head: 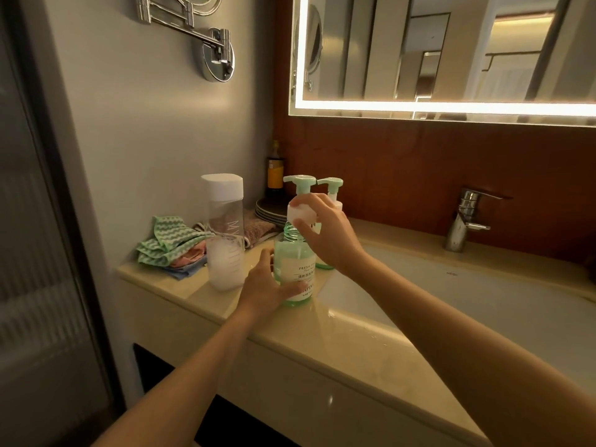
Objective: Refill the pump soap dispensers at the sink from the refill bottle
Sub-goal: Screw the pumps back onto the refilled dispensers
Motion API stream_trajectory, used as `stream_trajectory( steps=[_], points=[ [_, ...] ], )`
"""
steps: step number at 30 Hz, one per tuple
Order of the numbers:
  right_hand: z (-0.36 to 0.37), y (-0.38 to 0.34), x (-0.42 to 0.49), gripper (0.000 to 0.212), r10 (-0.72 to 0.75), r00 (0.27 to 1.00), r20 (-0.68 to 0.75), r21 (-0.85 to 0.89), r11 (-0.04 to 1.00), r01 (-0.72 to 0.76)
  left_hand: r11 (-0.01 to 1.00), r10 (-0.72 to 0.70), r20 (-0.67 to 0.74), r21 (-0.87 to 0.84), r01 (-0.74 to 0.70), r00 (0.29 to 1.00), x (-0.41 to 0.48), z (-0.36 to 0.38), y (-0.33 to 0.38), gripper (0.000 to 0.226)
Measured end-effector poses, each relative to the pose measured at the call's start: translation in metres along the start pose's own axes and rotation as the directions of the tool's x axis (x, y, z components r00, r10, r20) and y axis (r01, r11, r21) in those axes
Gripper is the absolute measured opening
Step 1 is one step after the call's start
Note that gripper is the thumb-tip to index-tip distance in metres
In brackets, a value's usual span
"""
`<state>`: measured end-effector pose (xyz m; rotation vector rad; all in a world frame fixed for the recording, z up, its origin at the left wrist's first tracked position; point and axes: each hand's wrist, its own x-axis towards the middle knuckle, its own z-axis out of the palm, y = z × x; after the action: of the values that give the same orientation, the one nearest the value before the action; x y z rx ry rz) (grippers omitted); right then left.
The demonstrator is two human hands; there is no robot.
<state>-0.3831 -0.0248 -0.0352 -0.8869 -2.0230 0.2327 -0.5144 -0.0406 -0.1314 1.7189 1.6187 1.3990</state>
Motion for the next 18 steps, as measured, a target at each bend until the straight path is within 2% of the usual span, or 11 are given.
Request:
stream_trajectory(
  steps=[8,14,18],
  points=[
    [0.006,0.001,0.003,0.027,0.014,0.999,-0.039,0.076,0.997,-0.011,1.0,-0.003,0.0,-0.006,0.003,1.0,0.002,0.001,-0.003,0.078],
    [0.013,0.005,-0.003,0.024,0.04,0.999,0.03,0.058,0.997,-0.042,1.0,0.002,-0.002,0.002,-0.002,1.0,0.001,0.0,-0.002,0.077],
    [0.018,0.009,-0.012,0.019,0.079,0.997,-0.028,0.139,0.988,-0.074,1.0,0.027,0.005,0.009,-0.027,1.0,0.001,0.002,-0.004,0.078]
  ],
)
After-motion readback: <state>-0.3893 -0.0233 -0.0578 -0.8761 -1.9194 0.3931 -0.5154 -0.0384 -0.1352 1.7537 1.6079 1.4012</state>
